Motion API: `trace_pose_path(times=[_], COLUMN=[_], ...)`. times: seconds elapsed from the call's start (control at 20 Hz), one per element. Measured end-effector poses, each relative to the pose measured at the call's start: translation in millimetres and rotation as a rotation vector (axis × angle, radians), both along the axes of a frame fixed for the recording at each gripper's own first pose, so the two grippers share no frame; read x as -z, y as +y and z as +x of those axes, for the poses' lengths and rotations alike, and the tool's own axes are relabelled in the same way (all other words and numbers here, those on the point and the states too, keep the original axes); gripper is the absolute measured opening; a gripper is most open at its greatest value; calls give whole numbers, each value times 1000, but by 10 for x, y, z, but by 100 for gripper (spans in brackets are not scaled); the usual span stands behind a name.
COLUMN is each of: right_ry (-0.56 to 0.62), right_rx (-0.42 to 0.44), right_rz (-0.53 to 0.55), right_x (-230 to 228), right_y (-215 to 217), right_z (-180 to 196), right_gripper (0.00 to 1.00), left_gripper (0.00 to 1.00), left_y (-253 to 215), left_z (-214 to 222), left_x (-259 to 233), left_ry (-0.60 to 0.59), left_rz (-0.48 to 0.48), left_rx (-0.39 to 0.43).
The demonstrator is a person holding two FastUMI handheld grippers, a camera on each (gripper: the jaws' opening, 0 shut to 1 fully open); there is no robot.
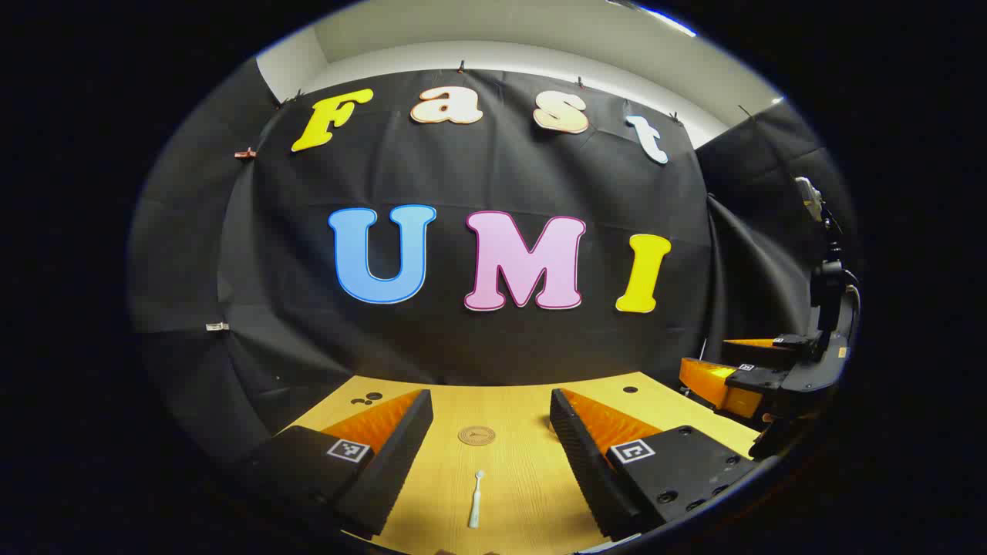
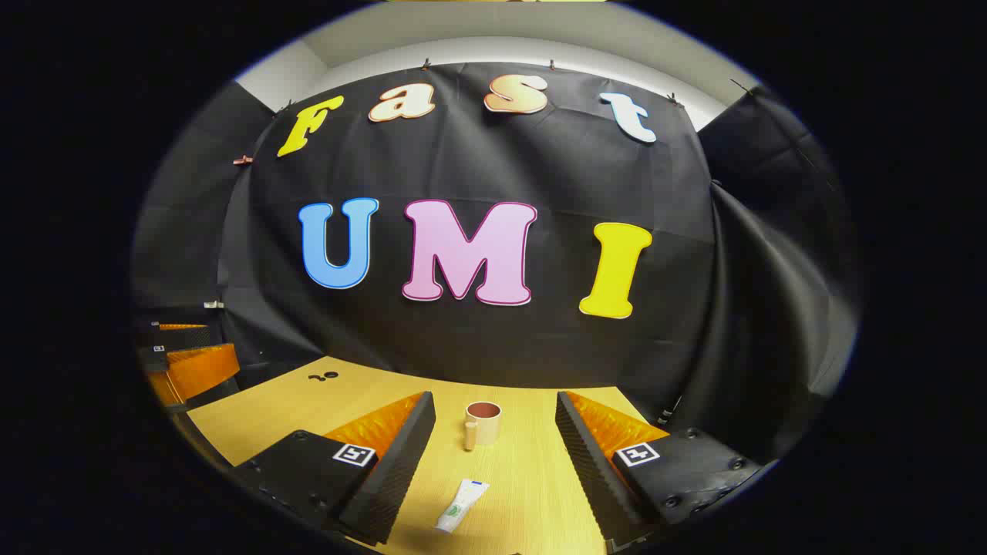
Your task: Put the toothbrush and toothpaste on the desktop into the cup, then pick up the cup and place it on the coaster on the desktop.
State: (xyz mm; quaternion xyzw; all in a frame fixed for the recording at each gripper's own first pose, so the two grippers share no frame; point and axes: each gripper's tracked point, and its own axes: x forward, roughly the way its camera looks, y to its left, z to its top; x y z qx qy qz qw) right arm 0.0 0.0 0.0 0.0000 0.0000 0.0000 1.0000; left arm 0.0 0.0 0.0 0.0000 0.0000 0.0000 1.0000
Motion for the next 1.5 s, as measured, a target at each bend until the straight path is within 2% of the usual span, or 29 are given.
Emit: trace_pose_path(times=[1.0,1.4,1.5], right_ry=[91,296,363], right_rx=[-14,-57,-77], right_rz=[12,-9,-44], right_x=[293,906,1143], right_y=[144,289,328], right_z=[207,442,501], right_gripper=[97,97,97], left_gripper=[97,97,97], left_y=[125,168,177], left_z=[175,137,123], left_x=[200,424,490], left_ry=[55,111,130], left_rz=[-14,7,1], left_rx=[-10,-26,-35])
